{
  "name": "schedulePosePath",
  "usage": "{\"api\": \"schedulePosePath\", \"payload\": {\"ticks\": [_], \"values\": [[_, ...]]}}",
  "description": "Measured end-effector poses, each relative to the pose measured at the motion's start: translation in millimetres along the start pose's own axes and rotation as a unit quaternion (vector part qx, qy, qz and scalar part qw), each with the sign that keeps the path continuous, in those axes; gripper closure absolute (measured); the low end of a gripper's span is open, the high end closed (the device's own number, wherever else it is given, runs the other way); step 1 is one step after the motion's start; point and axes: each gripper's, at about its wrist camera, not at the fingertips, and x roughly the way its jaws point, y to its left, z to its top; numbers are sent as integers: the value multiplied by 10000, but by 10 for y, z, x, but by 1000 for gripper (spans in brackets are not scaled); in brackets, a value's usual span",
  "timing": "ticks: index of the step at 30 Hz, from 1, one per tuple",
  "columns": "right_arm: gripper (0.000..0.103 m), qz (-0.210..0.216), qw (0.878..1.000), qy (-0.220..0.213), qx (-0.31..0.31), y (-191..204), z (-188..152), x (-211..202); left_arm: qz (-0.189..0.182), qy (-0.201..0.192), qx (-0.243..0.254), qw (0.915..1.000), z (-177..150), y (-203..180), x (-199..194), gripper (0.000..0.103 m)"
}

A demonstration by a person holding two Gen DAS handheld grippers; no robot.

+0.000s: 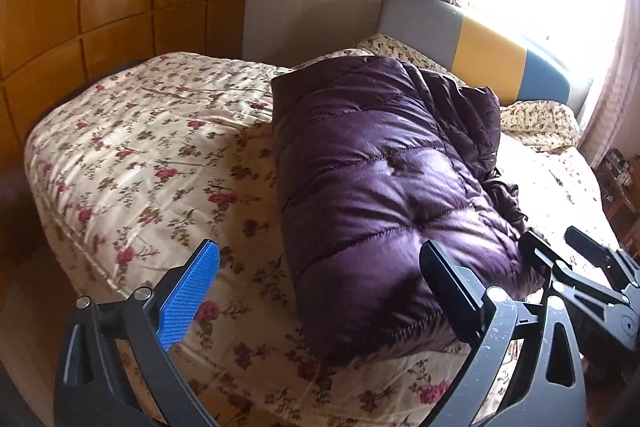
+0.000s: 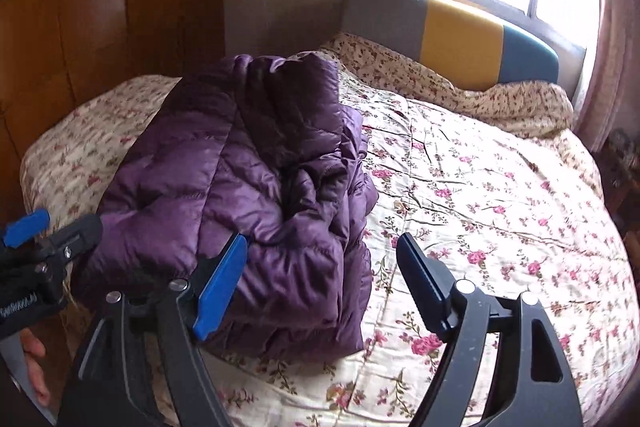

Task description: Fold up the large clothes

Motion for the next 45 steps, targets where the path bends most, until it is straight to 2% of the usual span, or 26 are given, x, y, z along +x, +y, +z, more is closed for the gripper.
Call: {"api": "schedulePosePath", "payload": {"ticks": [7,11,16,22,45], "values": [[26,-27,9996,40,-267,69,-98,-89,71,-61,21,10000,-83,27,-142,4],[15,-71,9988,74,-469,135,-127,-157,172,-101,75,9998,-119,17,-233,4],[14,-103,9976,61,-685,212,-208,-260,202,-136,84,9997,-182,11,-333,4],[3,-248,9960,62,-859,256,-229,-340,187,-134,40,9997,-206,12,-403,4],[2,-264,9972,220,-658,160,-227,-337,663,-136,117,9976,-240,-117,-474,4]]}}
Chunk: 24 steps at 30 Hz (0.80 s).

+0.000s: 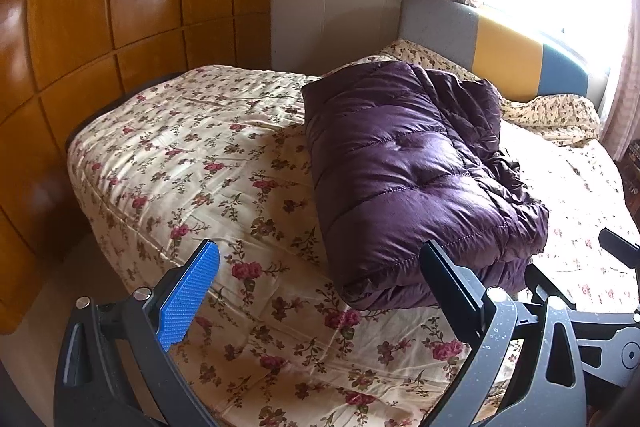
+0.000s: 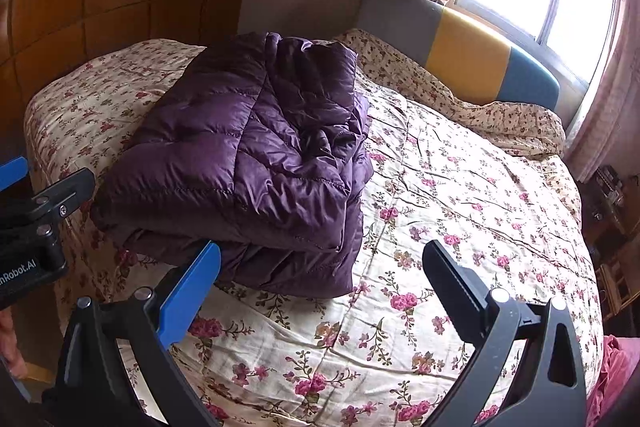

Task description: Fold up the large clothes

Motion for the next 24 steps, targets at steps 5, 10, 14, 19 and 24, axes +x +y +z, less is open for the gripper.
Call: {"api": "schedulePosePath", "payload": {"ticks": [5,10,14,19,24], "values": [[2,24,10000,18,21,-1,-3,15,-8,23,-38,10000,-9,-5,-4,3],[2,40,10000,-30,53,-8,0,-6,-30,4,-48,10000,-14,-22,-26,4],[2,62,10000,-1,74,-8,-2,9,-53,7,-35,10000,-17,-32,-31,3],[2,69,9999,-28,93,-14,-6,-1,-64,1,9,10000,-31,-64,-48,4],[2,82,9999,-14,121,-24,-16,5,-73,-15,38,10000,-28,-83,-63,4]]}}
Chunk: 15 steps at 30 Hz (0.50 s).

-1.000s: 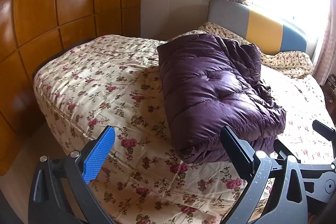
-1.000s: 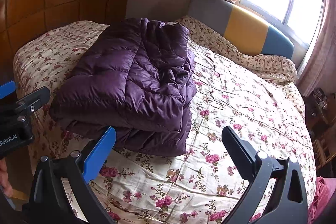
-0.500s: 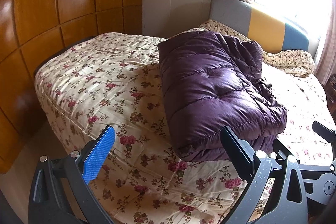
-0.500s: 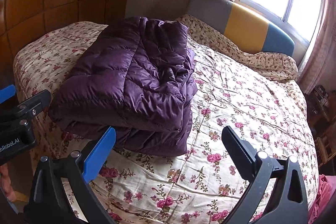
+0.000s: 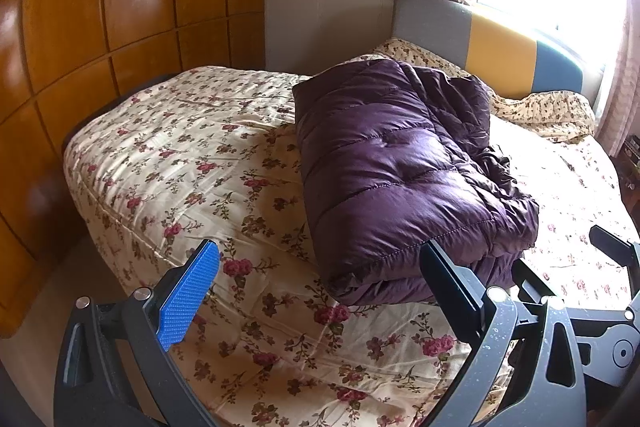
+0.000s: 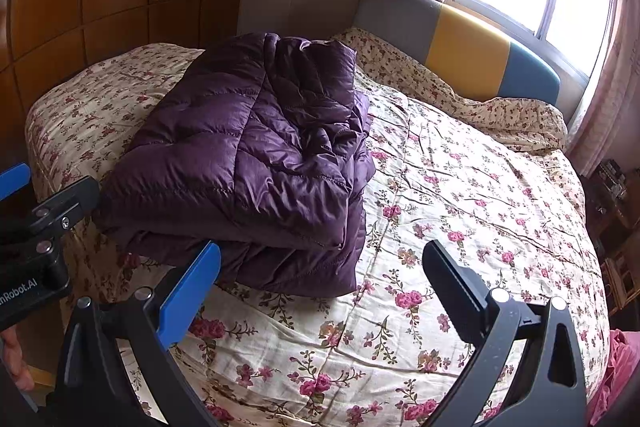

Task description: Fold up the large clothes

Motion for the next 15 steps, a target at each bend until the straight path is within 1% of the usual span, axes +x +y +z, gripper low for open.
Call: {"api": "schedulePosePath", "payload": {"ticks": [15], "values": [[2,32,9999,53,96,-39,-19,35,-18,-28,-30,10000,20,-16,-46,4]]}}
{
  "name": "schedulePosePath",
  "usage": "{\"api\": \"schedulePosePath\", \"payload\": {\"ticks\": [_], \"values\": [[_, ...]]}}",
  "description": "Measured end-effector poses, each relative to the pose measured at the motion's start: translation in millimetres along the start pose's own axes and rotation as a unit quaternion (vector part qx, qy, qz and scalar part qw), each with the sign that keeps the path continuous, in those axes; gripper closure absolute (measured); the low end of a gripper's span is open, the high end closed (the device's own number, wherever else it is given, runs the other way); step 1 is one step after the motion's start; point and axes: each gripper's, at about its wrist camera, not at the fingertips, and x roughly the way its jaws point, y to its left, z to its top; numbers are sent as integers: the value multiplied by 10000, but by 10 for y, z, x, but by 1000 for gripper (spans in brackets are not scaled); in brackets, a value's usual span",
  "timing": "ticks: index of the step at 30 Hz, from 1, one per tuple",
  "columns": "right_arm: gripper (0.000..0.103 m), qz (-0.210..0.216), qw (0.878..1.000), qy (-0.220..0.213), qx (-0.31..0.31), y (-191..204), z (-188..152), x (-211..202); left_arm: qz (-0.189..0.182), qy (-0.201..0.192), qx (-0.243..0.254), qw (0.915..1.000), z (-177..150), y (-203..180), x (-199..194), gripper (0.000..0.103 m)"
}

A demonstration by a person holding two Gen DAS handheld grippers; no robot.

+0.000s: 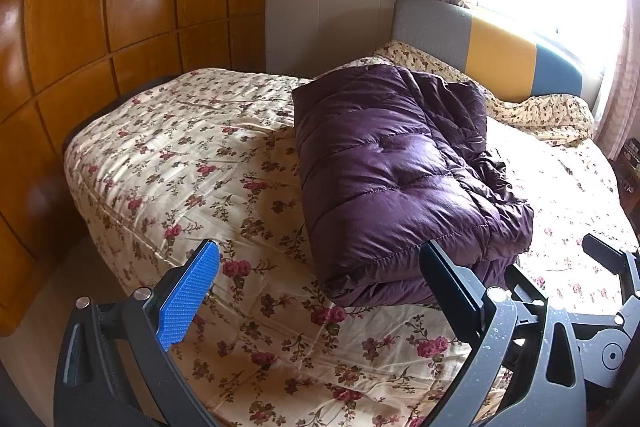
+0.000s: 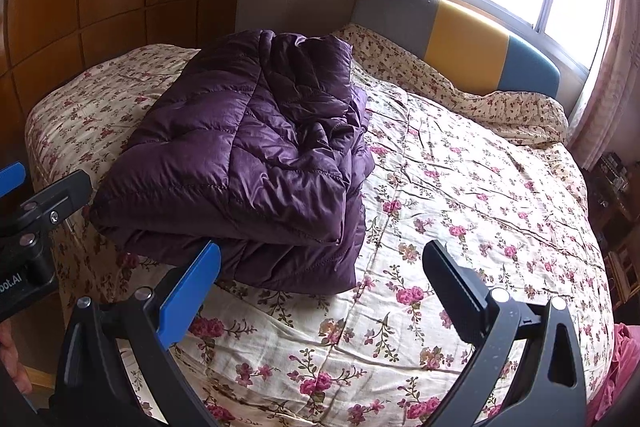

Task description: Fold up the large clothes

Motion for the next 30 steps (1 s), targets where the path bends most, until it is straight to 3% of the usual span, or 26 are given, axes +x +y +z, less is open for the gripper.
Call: {"api": "schedulePosePath", "payload": {"ticks": [16,30], "values": [[2,-9,9998,142,106,-67,-30,81,22,33,254,9997,9,-136,10,4],[2,7,9997,155,200,-100,-15,107,49,203,188,9996,-22,-122,83,4]]}}
